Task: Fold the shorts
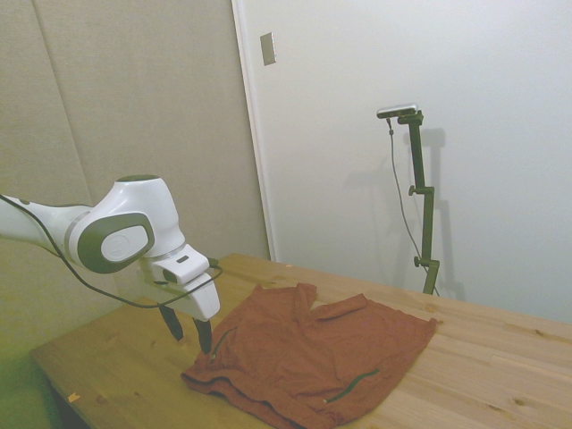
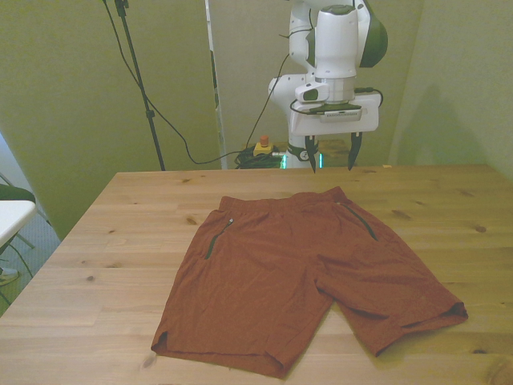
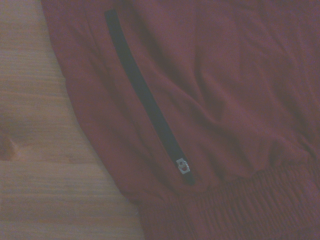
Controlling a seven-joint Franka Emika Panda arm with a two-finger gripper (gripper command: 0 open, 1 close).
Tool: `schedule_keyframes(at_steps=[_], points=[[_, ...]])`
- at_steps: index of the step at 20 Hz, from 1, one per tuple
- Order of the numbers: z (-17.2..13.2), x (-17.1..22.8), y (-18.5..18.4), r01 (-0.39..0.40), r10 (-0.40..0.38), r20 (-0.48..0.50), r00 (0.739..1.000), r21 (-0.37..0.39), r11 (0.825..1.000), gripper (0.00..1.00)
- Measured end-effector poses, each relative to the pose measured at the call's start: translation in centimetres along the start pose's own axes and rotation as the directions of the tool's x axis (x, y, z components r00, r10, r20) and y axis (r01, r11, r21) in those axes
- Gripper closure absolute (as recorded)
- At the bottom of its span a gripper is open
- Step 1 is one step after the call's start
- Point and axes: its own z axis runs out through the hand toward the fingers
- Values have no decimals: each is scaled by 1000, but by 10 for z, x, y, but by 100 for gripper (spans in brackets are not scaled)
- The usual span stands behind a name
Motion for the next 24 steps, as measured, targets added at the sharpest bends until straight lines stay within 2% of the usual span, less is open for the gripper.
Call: schedule_keyframes(at_steps=[2, 5, 7, 10, 13, 15, 18, 19, 24], points=[[3, -1, 1, -4, 4, 0, 1000, -10, 1000, 0], [7, -7, -13, 8, -10, -54, 998, -51, 999, 0], [9, -12, -28, 18, -28, -122, 992, -83, 996, 0], [16, -24, -52, 56, -96, -252, 963, -159, 986, 0], [40, -60, -86, 110, -200, -366, 909, -253, 961, 0], [58, -80, -103, 141, -274, -435, 858, -312, 939, 0], [75, -91, -110, 161, -360, -513, 779, -392, 906, 0], [79, -95, -112, 158, -368, -517, 773, -404, 901, 0], [93, -116, -128, 171, -375, -497, 783, -408, 897, 0]])
